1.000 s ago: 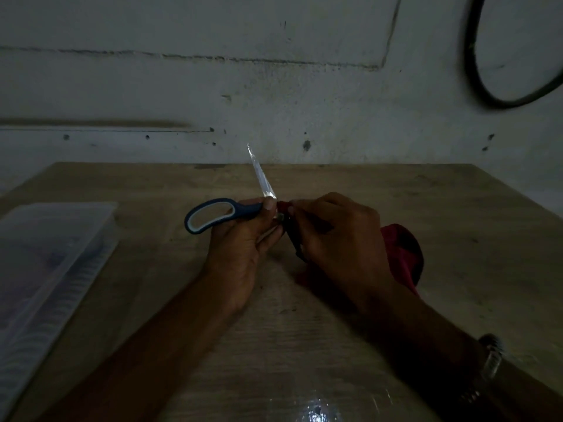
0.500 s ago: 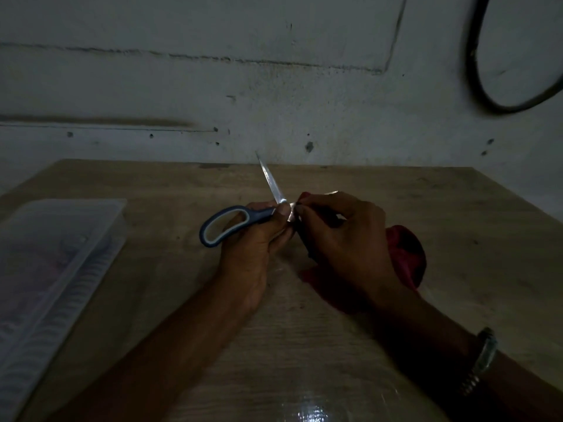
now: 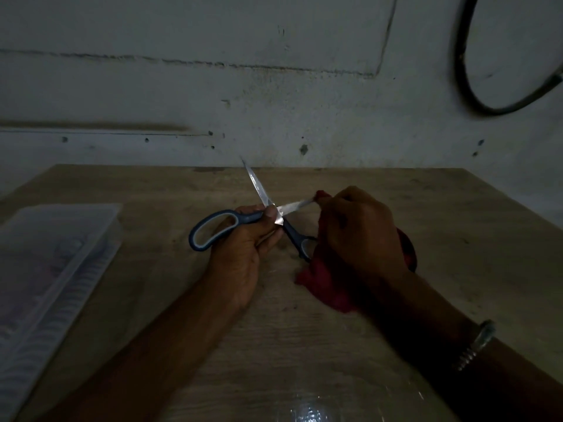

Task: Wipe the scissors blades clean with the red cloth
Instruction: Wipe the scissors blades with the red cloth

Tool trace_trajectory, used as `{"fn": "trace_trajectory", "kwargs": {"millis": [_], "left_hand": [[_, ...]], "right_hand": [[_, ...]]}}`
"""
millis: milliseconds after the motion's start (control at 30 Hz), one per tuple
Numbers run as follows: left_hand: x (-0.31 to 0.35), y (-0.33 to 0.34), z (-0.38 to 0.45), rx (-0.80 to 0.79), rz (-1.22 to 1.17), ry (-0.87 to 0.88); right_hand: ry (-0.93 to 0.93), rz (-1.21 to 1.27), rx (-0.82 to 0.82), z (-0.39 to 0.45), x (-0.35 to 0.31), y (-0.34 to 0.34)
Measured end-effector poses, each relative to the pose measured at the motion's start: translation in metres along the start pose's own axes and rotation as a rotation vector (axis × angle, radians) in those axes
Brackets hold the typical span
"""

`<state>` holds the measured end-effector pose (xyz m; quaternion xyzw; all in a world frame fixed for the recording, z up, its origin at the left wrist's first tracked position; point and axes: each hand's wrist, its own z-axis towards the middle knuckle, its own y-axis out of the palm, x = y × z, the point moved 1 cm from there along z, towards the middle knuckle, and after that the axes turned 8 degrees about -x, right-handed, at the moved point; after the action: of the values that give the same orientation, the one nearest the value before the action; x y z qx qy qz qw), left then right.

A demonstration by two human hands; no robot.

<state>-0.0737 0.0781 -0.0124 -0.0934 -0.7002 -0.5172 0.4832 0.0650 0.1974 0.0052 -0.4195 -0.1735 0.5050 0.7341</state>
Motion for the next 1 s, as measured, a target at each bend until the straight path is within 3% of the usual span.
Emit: {"fn": "trace_trajectory", "kwargs": {"millis": [100,233,400,633,867,1000], "left_hand": [[-0.002,0.004,-0.001,0.003,0.024,-0.012],[-0.001,0.0,0.003,0.068,-0.024,0.007],[-0.004,-0.001,0.001,0.067,0.004,0.015],[-0.005,0.004,-0.001,0.056,0.05,0.006],[-0.006,0.003,-0.001,0.054,0.036,0.015],[-0.004,0.002,-0.001,0.066,0.004,0.002]], "right_hand": [[0.096,0.078,0.04,-0.001,0.012,0.001],[0.372,0.337,0.138,-0.006,0.009,-0.005],[0.195,0.372,0.051,-0.01,-0.019,-0.007],[0.121,0.312,0.005,-0.003,-0.026,0.011],[-0.072,0.285,-0.093,-0.01,-0.043,0.011],[-0.162,0.078,-0.111,-0.01,-0.038,0.01]]}}
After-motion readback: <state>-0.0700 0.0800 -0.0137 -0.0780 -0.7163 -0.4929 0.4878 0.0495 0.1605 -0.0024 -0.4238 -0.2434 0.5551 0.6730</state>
